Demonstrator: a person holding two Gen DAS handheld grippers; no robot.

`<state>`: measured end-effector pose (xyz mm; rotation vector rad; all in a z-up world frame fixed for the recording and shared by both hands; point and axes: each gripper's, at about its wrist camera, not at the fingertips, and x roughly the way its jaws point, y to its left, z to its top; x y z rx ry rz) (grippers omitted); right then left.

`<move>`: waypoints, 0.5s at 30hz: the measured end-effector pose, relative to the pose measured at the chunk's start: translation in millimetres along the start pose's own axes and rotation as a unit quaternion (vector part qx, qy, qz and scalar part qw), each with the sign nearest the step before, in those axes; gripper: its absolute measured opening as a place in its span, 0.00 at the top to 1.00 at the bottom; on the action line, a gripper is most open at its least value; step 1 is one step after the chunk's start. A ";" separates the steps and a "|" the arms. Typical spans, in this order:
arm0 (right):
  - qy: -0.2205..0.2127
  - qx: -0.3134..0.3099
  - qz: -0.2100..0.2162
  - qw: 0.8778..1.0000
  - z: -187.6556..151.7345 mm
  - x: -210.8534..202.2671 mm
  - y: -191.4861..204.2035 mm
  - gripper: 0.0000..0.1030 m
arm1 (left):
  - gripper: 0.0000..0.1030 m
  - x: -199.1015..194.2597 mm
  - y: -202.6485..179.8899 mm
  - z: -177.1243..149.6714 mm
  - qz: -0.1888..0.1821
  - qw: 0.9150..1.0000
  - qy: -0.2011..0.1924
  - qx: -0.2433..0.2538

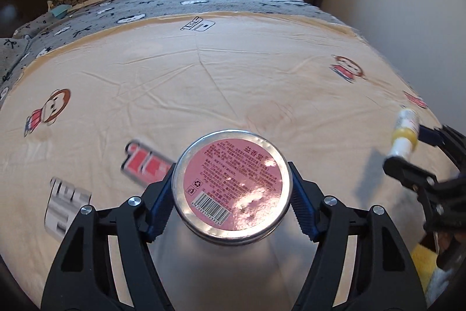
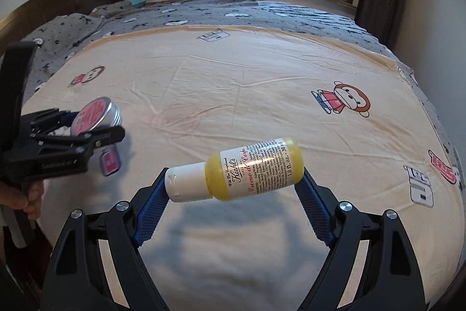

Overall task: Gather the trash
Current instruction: 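Grasp the pink-lidded tin with the left tool while the right tool grasps the yellow lotion bottle, then lower the tin and lotion bottle down to the bin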

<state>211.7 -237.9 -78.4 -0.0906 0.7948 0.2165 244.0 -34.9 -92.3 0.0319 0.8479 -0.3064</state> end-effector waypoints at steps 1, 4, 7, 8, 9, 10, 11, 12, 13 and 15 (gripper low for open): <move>-0.004 -0.001 0.002 1.000 -4.5 -6.7 2.4 0.18 | 0.35 -9.7 -3.1 -7.1 -0.001 1.000 -0.004 0.004; -0.016 -0.006 0.008 1.000 -24.9 -31.9 11.8 0.18 | 0.35 -44.8 -17.3 -33.8 0.001 0.999 -0.022 0.024; -0.026 -0.008 0.013 1.000 -47.0 -53.1 19.6 0.18 | 0.35 -71.0 -30.7 -60.1 -0.008 0.998 -0.038 0.044; -0.029 -0.006 0.016 0.999 -55.3 -59.8 22.2 0.18 | 0.35 -77.7 -35.1 -69.7 -0.010 0.998 -0.041 0.049; -0.031 -0.006 0.017 0.999 -66.6 -67.4 25.5 0.18 | 0.35 -83.4 -40.0 -80.0 -0.013 0.997 -0.043 0.055; -0.032 -0.006 0.017 0.999 -75.2 -72.8 28.8 0.18 | 0.35 -87.6 -44.3 -90.5 -0.015 0.997 -0.043 0.059; -0.032 -0.008 0.016 0.999 -84.2 -77.2 31.6 0.18 | 0.35 -90.8 -48.1 -101.3 -0.018 0.997 -0.042 0.063; -0.032 -0.009 0.016 0.999 -89.4 -79.7 33.3 0.18 | 0.35 -92.7 -50.3 -108.7 -0.020 0.997 -0.040 0.064; -0.030 -0.009 0.017 0.999 -101.5 -84.0 36.4 0.18 | 0.35 -94.5 -51.9 -118.4 -0.024 0.997 -0.038 0.063; -0.026 -0.008 0.015 1.000 -118.1 -89.0 39.5 0.18 | 0.35 -95.2 -53.9 -137.9 -0.034 0.997 -0.029 0.057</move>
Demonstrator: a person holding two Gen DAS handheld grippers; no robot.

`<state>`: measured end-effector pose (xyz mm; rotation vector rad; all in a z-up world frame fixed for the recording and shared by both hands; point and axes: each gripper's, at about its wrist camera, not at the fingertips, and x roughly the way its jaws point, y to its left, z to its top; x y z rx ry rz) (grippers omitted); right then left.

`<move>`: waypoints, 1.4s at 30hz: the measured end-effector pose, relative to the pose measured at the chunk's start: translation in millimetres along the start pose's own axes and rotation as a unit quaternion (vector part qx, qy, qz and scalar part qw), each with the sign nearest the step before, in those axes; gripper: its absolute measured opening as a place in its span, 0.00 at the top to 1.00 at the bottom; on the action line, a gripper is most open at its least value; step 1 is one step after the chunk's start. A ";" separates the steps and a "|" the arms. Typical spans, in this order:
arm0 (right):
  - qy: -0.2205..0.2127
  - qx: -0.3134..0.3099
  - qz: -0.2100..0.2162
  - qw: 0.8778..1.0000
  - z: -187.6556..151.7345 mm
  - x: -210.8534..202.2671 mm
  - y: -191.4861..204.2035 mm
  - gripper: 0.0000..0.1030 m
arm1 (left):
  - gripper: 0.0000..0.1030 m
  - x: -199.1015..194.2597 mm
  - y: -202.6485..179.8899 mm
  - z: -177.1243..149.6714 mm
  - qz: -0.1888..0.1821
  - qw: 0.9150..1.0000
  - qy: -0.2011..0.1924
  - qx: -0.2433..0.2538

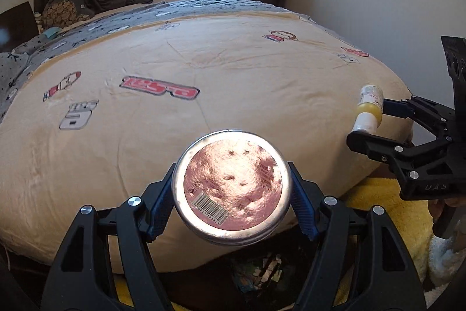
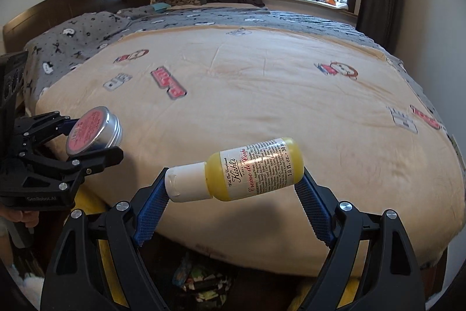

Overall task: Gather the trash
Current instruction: 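Lower the tin and lotion bottle down to the bin, then open both tools to drop the tin and lotion bottle into the bin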

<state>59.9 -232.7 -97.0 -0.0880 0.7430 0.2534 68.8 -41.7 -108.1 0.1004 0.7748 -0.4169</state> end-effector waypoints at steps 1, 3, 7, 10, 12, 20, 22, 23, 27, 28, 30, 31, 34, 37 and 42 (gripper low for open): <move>0.003 0.002 -0.001 1.000 -7.5 -2.3 2.3 0.18 | 0.35 0.0 -1.8 -11.0 -0.004 1.000 0.006 -0.005; 0.008 0.006 0.001 1.000 -19.7 -6.1 4.4 0.18 | 0.35 1.3 -3.2 -29.8 -0.011 1.000 0.021 -0.013; 0.030 0.024 0.013 0.999 -49.6 -9.9 10.8 0.18 | 0.35 3.4 -2.3 -62.6 -0.018 0.998 0.051 -0.026; 0.048 0.028 0.008 0.998 -67.8 -7.0 18.6 0.18 | 0.35 7.5 -2.9 -81.4 -0.014 0.997 0.070 -0.030; 0.062 0.036 0.013 0.997 -80.2 -3.1 22.3 0.18 | 0.35 14.6 -2.6 -93.2 -0.020 0.995 0.087 -0.038; 0.147 0.067 0.018 0.987 -122.1 39.8 22.8 0.18 | 0.35 44.9 -8.3 -123.5 -0.011 0.989 0.142 -0.032; 0.162 0.069 0.017 0.984 -128.4 49.5 23.3 0.18 | 0.35 51.3 -11.2 -128.5 -0.004 0.988 0.151 -0.024; 0.169 0.071 0.017 0.983 -131.3 53.6 23.4 0.18 | 0.35 54.8 -12.7 -130.6 -0.004 0.987 0.156 -0.021; 0.191 0.085 0.024 0.978 -139.2 67.0 22.2 0.18 | 0.35 74.6 -19.0 -140.2 -0.004 0.982 0.188 -0.009; 0.193 0.086 0.025 0.977 -140.0 67.8 22.0 0.18 | 0.35 79.7 -19.1 -140.9 -0.004 0.981 0.195 -0.006; 0.196 0.090 0.025 0.976 -140.5 70.2 20.3 0.18 | 0.35 86.9 -19.7 -144.0 -0.007 0.978 0.209 -0.004; 0.198 0.094 0.026 0.975 -140.3 71.5 19.4 0.18 | 0.35 90.0 -19.4 -145.4 -0.007 0.977 0.215 -0.004; 0.200 0.100 0.034 0.974 -138.4 74.0 18.0 0.18 | 0.35 95.6 -18.4 -148.9 -0.015 0.974 0.227 -0.005; 0.202 0.096 0.040 0.974 -135.4 75.3 20.1 0.17 | 0.35 99.2 -16.5 -151.9 -0.026 0.971 0.236 -0.012; 0.205 0.089 0.044 0.974 -131.8 76.1 24.7 0.17 | 0.19 97.1 -10.3 -151.3 -0.026 0.971 0.235 -0.025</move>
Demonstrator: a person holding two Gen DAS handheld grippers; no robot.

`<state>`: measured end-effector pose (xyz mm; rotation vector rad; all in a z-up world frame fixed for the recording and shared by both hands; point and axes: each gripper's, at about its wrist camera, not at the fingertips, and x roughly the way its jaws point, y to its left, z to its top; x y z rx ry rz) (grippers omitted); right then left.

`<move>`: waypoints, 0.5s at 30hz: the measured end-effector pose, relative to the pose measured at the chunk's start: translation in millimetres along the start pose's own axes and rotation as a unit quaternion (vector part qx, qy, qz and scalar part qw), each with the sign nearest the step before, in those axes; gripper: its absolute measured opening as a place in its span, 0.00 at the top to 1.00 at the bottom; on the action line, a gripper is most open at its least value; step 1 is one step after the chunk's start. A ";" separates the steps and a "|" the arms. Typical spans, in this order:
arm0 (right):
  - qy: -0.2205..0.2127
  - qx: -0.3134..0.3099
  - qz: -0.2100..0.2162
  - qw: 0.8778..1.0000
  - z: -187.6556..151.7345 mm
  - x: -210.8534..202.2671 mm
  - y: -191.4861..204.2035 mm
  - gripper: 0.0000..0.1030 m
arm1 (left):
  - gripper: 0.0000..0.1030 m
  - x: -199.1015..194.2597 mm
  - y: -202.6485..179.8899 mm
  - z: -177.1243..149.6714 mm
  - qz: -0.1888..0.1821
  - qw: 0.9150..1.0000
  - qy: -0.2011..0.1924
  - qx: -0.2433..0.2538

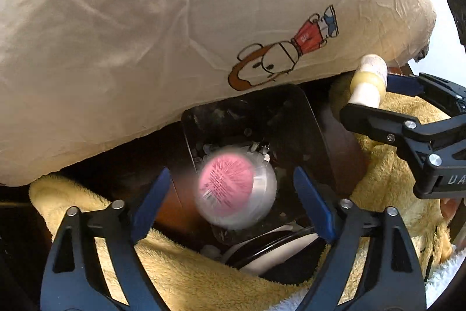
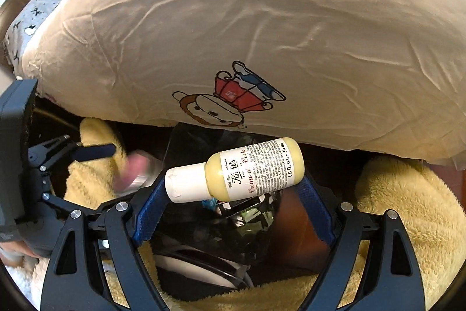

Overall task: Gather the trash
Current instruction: 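Open both tools to drop the tin and lotion bottle into the bin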

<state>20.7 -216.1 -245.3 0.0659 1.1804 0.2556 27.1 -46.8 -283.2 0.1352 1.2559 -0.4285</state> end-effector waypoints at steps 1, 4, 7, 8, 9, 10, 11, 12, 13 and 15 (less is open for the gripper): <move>-0.001 0.001 -0.001 1.000 0.7 0.1 -0.4 0.14 | 0.15 -0.6 0.5 0.1 0.001 1.000 -0.001 -0.001; -0.011 0.011 -0.006 1.000 2.5 -5.6 -4.8 0.11 | 0.12 -0.7 0.5 -0.9 0.003 1.000 -0.003 -0.001; -0.021 0.019 -0.011 1.000 3.0 -11.7 -8.7 0.11 | 0.11 -7.3 2.0 -0.1 0.005 1.000 -0.007 -0.003; -0.024 0.021 -0.012 0.999 3.4 -13.7 -9.3 0.10 | 0.10 -10.8 3.8 0.6 0.007 1.000 -0.011 -0.006; -0.027 0.023 -0.013 0.999 3.8 -15.7 -10.6 0.09 | 0.09 -14.1 4.1 0.8 0.008 1.000 -0.014 -0.008; -0.032 0.027 -0.016 0.999 4.8 -20.1 -12.5 0.08 | 0.09 -18.8 5.2 1.5 0.010 1.000 -0.018 -0.010; -0.036 0.030 -0.017 0.999 5.8 -22.9 -13.4 0.07 | 0.09 -24.4 5.8 2.4 0.013 1.000 -0.022 -0.011; -0.041 0.033 -0.019 0.998 6.7 -27.1 -14.6 0.06 | 0.09 -29.7 6.2 3.3 0.016 0.999 -0.028 -0.011; -0.044 0.034 -0.020 0.998 7.6 -29.0 -15.9 0.05 | 0.08 -34.1 5.5 4.7 0.018 0.999 -0.033 -0.012; -0.056 0.034 -0.029 0.997 8.8 -37.4 -16.4 0.04 | 0.08 -44.2 5.3 7.2 0.023 0.999 -0.048 -0.012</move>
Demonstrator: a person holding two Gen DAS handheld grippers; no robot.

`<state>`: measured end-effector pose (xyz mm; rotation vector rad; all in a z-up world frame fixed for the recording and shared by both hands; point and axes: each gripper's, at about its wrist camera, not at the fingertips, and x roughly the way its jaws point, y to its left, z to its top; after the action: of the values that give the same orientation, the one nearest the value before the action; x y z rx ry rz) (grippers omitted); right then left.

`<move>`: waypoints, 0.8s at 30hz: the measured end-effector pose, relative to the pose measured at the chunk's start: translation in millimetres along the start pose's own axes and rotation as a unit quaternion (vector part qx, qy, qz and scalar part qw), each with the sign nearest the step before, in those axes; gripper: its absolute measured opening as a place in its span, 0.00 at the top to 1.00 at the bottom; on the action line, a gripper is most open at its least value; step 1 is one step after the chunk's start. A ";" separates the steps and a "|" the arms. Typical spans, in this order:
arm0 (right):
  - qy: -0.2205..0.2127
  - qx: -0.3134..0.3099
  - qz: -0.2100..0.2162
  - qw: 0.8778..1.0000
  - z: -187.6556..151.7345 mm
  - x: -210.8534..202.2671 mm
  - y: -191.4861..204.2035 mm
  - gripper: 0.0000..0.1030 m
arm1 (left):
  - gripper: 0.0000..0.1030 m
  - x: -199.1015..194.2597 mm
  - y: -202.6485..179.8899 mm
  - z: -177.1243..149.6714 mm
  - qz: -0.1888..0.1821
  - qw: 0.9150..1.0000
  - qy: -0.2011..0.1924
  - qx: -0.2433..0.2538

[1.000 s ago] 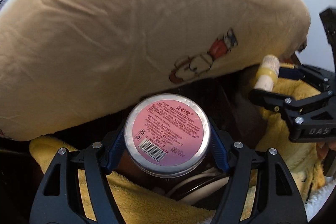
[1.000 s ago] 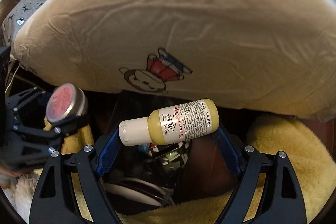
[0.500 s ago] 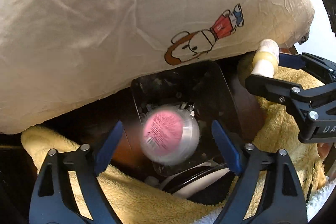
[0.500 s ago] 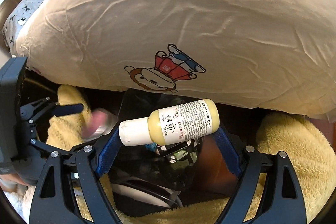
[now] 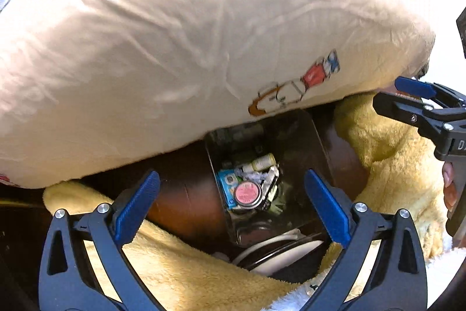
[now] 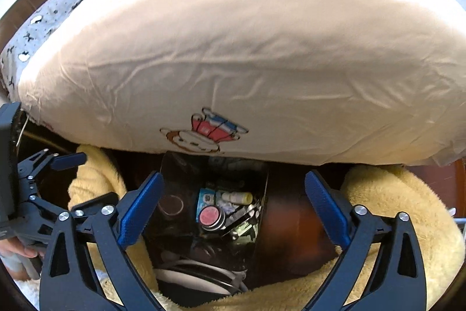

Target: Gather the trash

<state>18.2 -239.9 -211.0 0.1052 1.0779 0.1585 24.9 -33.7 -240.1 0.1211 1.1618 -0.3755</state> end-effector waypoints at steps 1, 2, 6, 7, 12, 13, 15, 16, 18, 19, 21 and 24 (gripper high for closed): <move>-0.005 -0.001 -0.004 1.000 1.2 -3.1 -0.5 0.04 | 0.08 -6.1 0.8 2.1 0.002 1.000 -0.008 -0.001; -0.013 -0.003 -0.011 1.000 2.5 -8.7 -0.2 0.04 | 0.08 -12.6 0.5 3.7 0.005 1.000 -0.016 -0.003; -0.044 -0.006 -0.037 0.998 9.1 -31.0 3.8 0.04 | 0.08 -43.3 -0.4 12.1 0.029 0.998 -0.062 -0.013; -0.056 -0.009 -0.042 0.997 10.7 -37.2 7.1 0.04 | 0.08 -52.7 0.2 14.8 0.034 0.996 -0.077 -0.016; -0.128 -0.024 -0.063 0.989 22.7 -79.5 19.7 0.04 | 0.08 -99.0 -1.0 27.0 0.054 0.986 -0.154 -0.029; -0.137 -0.025 -0.066 0.988 24.3 -85.3 20.7 0.04 | 0.08 -107.2 -1.4 28.7 0.059 0.983 -0.169 -0.030; -0.164 -0.025 -0.076 0.983 28.1 -101.5 24.4 0.04 | 0.08 -120.9 -3.4 32.2 0.068 0.978 -0.195 -0.033; -0.172 -0.025 -0.080 0.981 29.3 -106.4 25.0 0.04 | 0.08 -126.6 -5.2 35.4 0.071 0.975 -0.205 -0.035; -0.190 -0.026 -0.091 0.977 28.8 -118.1 28.1 0.04 | 0.08 -137.4 -8.0 37.3 0.074 0.971 -0.224 -0.037; -0.200 -0.025 -0.096 0.975 28.8 -124.4 29.8 0.04 | 0.08 -142.2 -7.8 37.4 0.075 0.969 -0.231 -0.038; -0.210 -0.026 -0.099 0.972 29.7 -134.7 32.1 0.04 | 0.08 -150.3 -9.6 38.8 0.080 0.966 -0.242 -0.038; -0.223 -0.028 -0.103 0.969 32.4 -147.4 32.9 0.04 | 0.08 -163.3 -7.4 37.6 0.089 0.961 -0.258 -0.041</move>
<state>-24.1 -234.3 -62.6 -0.0233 0.6278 -0.0246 -1.0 -14.4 -75.5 0.0497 0.6428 -0.1806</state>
